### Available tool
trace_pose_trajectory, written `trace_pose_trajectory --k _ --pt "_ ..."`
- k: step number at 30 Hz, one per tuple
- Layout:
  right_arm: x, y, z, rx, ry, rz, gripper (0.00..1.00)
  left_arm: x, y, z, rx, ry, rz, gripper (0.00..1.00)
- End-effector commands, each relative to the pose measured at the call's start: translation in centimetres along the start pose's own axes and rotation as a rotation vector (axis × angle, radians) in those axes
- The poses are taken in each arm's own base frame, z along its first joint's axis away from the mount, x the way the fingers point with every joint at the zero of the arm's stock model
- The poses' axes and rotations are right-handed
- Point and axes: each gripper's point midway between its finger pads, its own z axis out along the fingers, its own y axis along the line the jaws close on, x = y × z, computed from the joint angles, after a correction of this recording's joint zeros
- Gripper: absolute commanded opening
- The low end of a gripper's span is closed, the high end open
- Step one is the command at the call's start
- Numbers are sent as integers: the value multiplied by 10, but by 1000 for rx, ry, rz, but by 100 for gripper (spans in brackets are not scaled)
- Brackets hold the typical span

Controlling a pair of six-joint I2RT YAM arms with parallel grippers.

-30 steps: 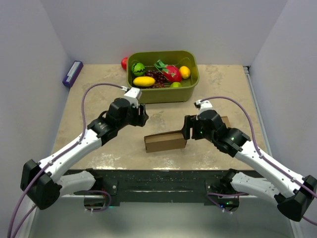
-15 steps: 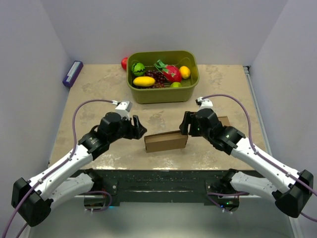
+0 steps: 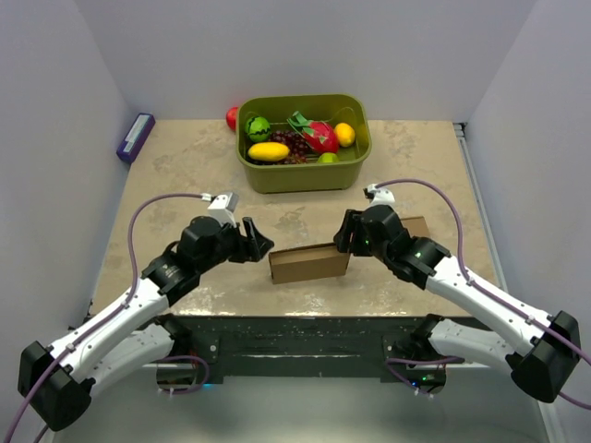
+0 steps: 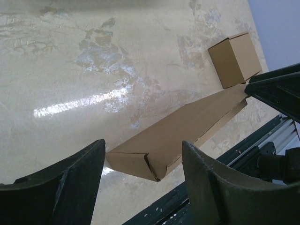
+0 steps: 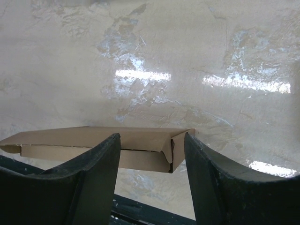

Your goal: Fold the paper box

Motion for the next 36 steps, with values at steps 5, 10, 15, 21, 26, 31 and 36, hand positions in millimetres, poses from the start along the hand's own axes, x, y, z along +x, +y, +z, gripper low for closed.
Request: trace_pose_trajectory --k 5,10,15,21,26,31,36 --pt "5 -4 1 6 -19 52 51 -7 -13 -5 80 -67 -88 72" --pt "7 -10 -3 13 -37 81 43 1 -14 -2 111 -59 -121 72" --pt "12 -17 -4 26 -37 87 34 4 -15 -1 126 -60 -137 72" --pt "18 -20 -2 28 -25 93 27 7 -19 -1 151 -52 -155 72" --pt "24 -23 1 40 -15 91 25 10 -19 -3 163 -51 -168 71" --pt "25 -25 2 51 -19 90 23 14 -20 -2 171 -32 -161 71" --pt "28 -29 3 64 -16 88 19 20 -12 -5 130 -2 -134 70"
